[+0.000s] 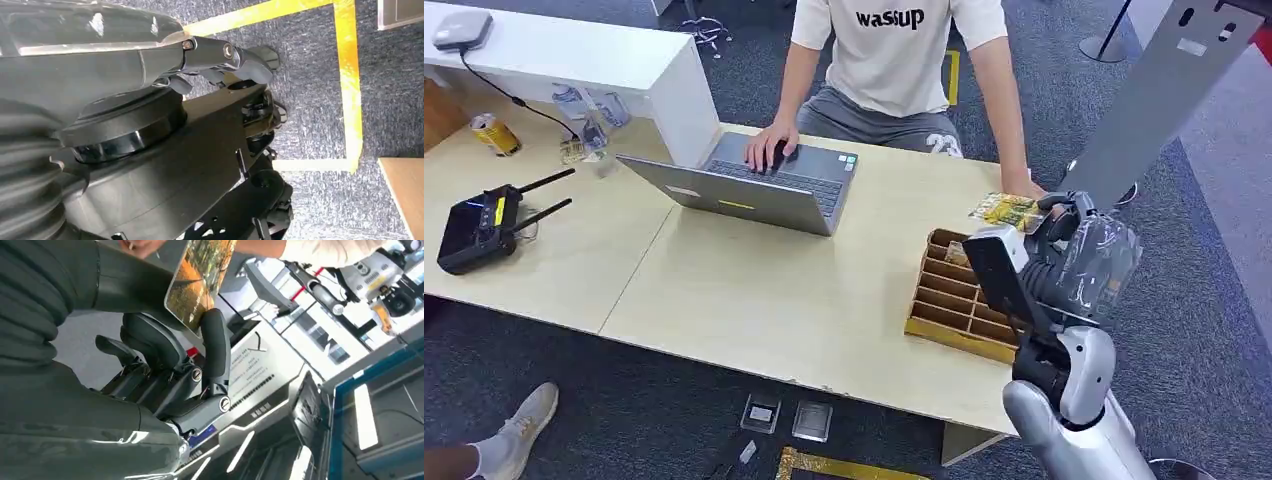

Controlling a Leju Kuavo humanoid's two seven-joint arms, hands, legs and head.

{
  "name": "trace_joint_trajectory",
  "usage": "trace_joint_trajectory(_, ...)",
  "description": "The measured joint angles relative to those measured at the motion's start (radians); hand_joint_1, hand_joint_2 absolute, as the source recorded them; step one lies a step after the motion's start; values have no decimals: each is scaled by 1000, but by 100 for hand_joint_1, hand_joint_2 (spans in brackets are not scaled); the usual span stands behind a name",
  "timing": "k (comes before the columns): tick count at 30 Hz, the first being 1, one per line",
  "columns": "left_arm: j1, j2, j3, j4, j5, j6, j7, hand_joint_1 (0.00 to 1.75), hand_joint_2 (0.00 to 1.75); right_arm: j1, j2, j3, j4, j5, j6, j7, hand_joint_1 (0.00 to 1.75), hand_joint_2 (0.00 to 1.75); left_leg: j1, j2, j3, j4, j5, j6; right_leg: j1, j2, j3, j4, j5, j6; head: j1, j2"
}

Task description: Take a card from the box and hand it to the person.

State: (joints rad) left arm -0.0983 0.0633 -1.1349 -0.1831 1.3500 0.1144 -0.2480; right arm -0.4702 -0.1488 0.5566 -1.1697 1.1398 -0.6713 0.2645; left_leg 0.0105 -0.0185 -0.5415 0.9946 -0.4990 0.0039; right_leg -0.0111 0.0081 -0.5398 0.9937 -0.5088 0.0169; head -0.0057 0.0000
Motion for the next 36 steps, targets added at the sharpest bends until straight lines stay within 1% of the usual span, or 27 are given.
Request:
trace_joint_trajectory(2,0,0,0,0,-2,0,3,0,175,-6,2,-15,26,4,-14,-36,175,175,0,0,0,0,0,0,0,0,0,0,0,0,0,0)
trace_joint_trajectory(5,0,0,0,0,-6,0,5,0,175,-13,11,-44,66,52,-19,-70,175,175,0,0,0,0,0,0,0,0,0,0,0,0,0,0)
trace_joint_trajectory(9,0,0,0,0,-13,-1,6,0,175,-29,30,-105,136,98,-20,-109,175,175,0,0,0,0,0,0,0,0,0,0,0,0,0,0)
trace_joint_trajectory(17,0,0,-1,0,-28,-10,5,0,175,-83,53,-186,273,131,-20,-107,175,175,0,0,-1,0,0,0,0,0,0,0,0,0,0,0)
trace_joint_trajectory(20,-1,0,-1,0,-36,-12,2,0,175,-111,60,-210,340,136,-18,-111,175,175,0,0,-1,0,0,0,0,0,-1,0,0,0,0,0)
trace_joint_trajectory(24,-2,0,-1,0,-39,-18,0,0,175,-156,71,-232,445,146,-20,-99,175,175,0,0,-1,0,0,0,0,0,-1,0,0,0,-1,0)
trace_joint_trajectory(29,-2,0,-2,0,-39,-20,0,0,175,-202,83,-239,570,142,-20,-86,175,175,0,0,-1,0,0,0,0,0,-1,0,0,0,0,0)
trace_joint_trajectory(36,-2,0,-2,0,-40,-20,0,0,175,-226,104,-239,684,131,-6,-84,175,175,0,0,-1,0,0,0,0,0,-1,0,0,0,0,0)
